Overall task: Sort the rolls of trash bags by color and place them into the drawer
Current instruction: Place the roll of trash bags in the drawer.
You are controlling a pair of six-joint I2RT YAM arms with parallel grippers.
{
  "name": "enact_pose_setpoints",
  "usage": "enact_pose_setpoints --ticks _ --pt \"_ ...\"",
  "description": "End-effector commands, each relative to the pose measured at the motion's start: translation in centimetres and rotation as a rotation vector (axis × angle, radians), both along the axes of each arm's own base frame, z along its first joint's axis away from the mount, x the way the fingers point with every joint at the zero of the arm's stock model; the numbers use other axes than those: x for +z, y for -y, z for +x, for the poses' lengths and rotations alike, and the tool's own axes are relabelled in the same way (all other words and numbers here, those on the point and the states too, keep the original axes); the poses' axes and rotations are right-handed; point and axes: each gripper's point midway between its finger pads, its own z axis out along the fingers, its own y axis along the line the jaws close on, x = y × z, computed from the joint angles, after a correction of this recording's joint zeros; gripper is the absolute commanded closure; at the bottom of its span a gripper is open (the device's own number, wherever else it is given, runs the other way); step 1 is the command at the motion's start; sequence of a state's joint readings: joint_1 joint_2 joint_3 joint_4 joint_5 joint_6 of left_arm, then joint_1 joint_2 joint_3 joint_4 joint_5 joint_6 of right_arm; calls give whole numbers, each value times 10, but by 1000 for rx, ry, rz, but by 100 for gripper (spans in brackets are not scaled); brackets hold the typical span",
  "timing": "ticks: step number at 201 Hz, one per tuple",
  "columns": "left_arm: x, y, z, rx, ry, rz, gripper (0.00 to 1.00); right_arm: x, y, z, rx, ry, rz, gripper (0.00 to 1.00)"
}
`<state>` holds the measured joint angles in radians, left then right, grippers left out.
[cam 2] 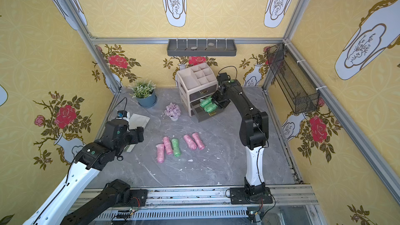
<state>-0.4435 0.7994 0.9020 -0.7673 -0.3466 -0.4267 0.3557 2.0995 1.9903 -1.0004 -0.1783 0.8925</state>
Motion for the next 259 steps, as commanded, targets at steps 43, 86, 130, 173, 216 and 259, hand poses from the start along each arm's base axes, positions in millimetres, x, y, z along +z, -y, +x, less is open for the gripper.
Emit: enact_pose_setpoints --ticks 43,86,130,173,216,259 --pt "-1 0 1 -1 6 1 13 10 0 -3 10 4 6 55" --pt "0 0 1 0 7 2 13 25 0 -4 11 30 12 52" --pt "0 0 1 1 8 1 13 50 -1 -10 12 74 24 49" --pt "0 0 1 -1 8 -1 13 55 -8 -11 24 93 50 59" --pt "0 0 1 0 8 -2 13 32 -25 -13 61 46 85 87" --pt "1 -1 2 4 10 0 13 17 -29 -17 84 9 80 94"
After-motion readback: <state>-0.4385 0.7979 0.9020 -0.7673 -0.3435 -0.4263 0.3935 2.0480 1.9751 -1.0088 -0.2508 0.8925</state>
